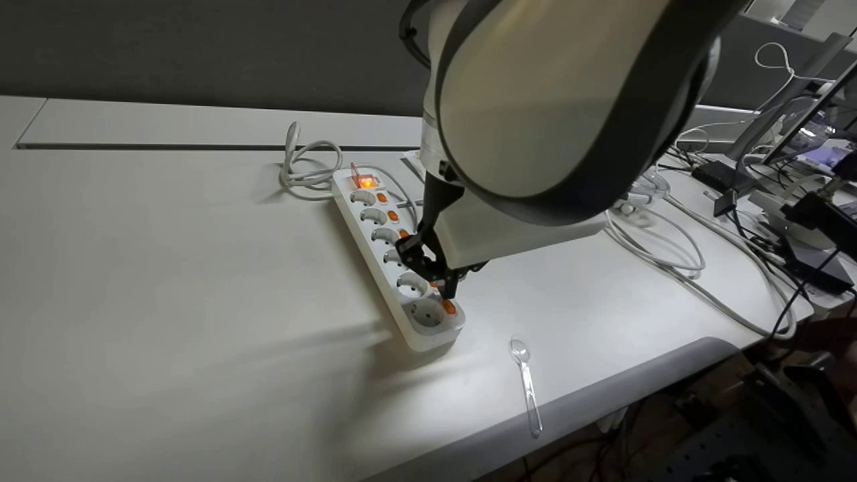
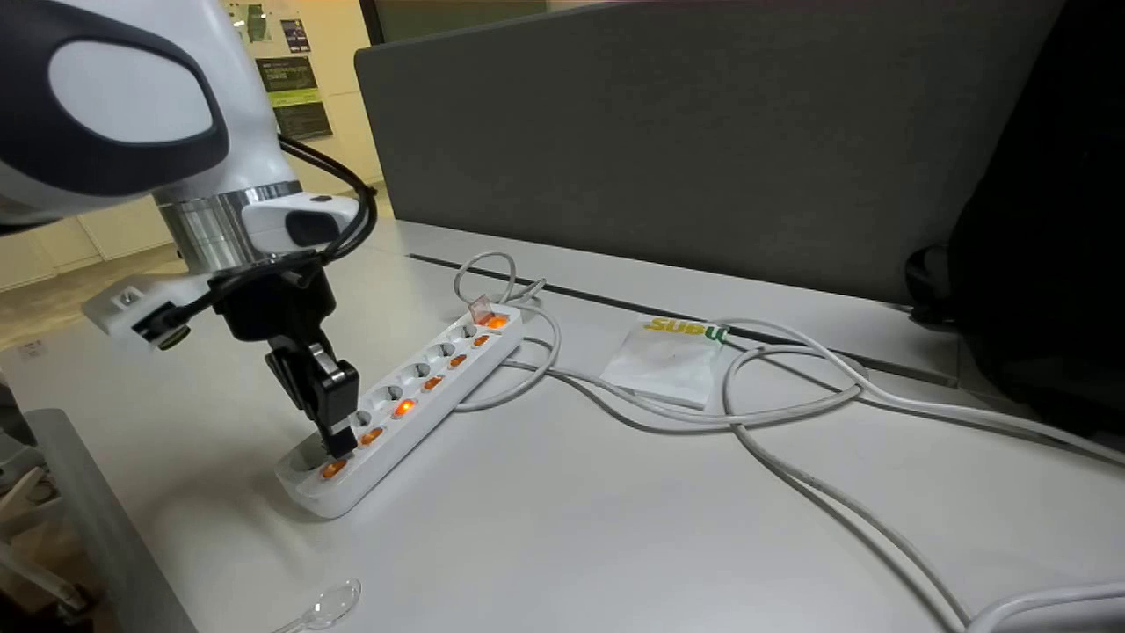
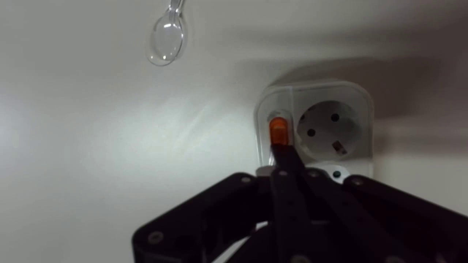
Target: Turn off the third last switch to the left then turn it on again
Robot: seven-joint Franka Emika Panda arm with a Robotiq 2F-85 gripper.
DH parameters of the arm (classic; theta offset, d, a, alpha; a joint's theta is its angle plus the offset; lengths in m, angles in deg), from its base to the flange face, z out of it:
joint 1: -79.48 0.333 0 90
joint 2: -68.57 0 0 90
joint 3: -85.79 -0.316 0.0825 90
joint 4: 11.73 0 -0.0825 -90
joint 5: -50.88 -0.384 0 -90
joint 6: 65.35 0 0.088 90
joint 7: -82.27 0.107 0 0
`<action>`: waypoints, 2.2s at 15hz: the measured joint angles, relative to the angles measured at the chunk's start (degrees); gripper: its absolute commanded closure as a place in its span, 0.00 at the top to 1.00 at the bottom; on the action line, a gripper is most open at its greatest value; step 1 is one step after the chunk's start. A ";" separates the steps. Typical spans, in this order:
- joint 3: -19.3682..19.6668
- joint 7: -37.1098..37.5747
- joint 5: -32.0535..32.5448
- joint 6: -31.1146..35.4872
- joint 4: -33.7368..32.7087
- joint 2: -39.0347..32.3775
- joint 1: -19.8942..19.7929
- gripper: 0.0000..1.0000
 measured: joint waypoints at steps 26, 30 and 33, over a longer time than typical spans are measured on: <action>2.31 4.44 5.60 7.34 0.84 -1.00 1.05 0.00; 1.55 3.18 4.37 7.44 0.80 -1.40 0.56 0.00; 0.95 0.71 1.83 7.44 0.80 -1.40 -0.03 0.00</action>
